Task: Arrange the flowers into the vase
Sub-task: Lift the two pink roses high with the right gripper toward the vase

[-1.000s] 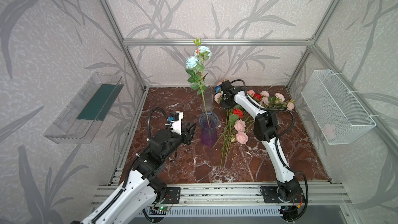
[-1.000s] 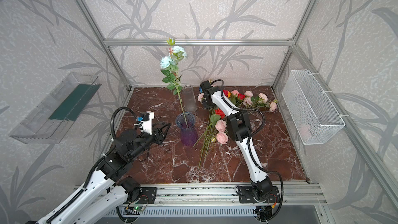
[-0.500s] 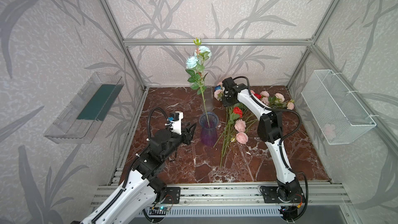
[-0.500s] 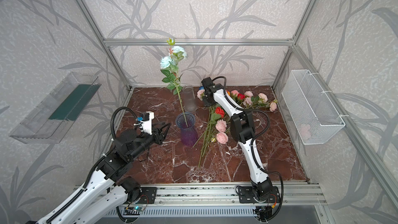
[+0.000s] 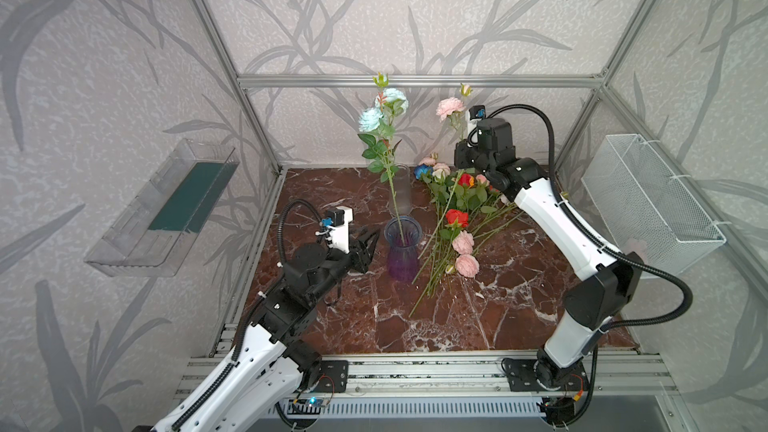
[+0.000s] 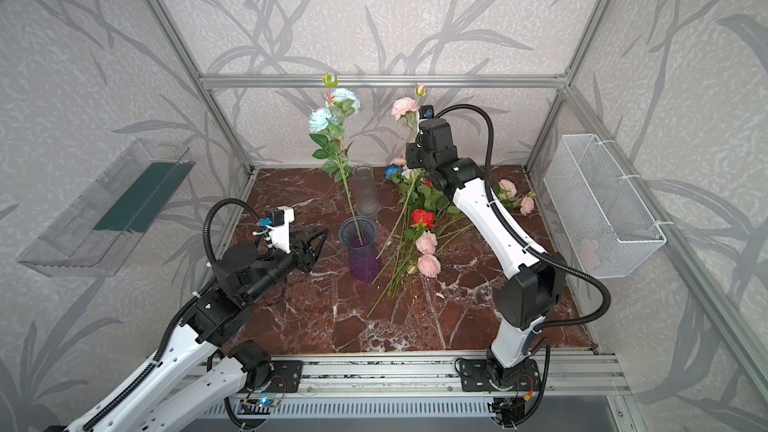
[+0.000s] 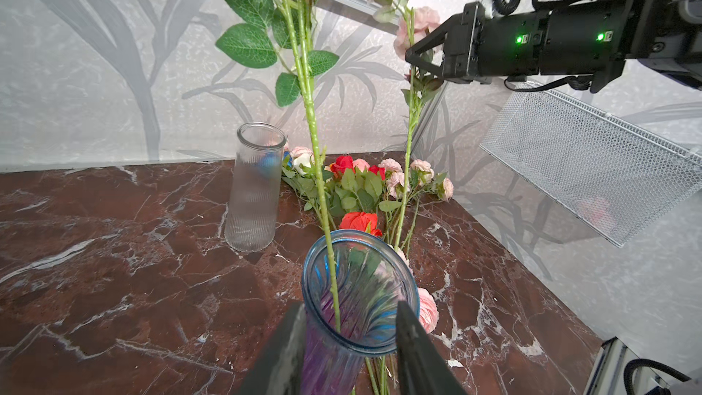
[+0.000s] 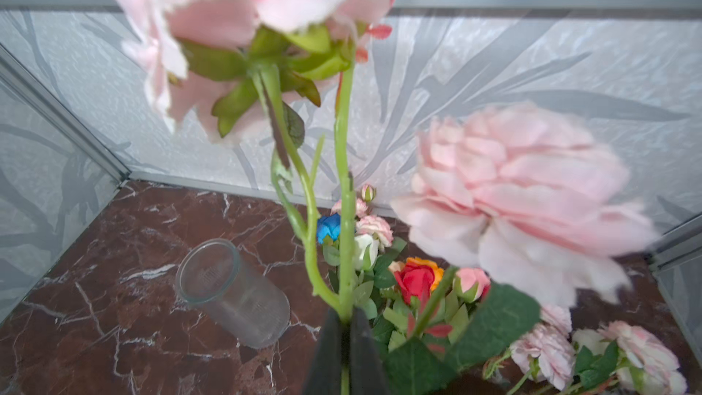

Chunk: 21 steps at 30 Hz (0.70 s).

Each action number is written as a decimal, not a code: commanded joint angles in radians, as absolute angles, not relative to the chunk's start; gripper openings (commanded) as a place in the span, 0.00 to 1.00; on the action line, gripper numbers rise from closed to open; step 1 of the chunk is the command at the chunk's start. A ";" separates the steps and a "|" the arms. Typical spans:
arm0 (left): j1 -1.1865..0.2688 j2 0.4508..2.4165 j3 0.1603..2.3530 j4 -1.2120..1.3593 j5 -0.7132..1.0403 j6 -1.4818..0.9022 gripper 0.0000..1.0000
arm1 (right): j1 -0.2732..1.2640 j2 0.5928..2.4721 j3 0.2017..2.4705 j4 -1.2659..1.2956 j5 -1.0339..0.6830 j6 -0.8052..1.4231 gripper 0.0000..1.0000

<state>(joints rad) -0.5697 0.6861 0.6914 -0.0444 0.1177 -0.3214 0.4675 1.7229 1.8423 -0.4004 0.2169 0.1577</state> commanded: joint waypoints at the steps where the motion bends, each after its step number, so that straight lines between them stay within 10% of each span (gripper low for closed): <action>1: -0.575 0.742 0.789 -0.020 0.243 -0.281 0.43 | 0.503 1.607 1.812 -0.325 0.258 0.103 0.00; 21: -0.810 1.282 1.270 -0.078 0.372 -0.186 0.77 | 0.774 1.285 1.688 -0.267 0.334 0.000 0.00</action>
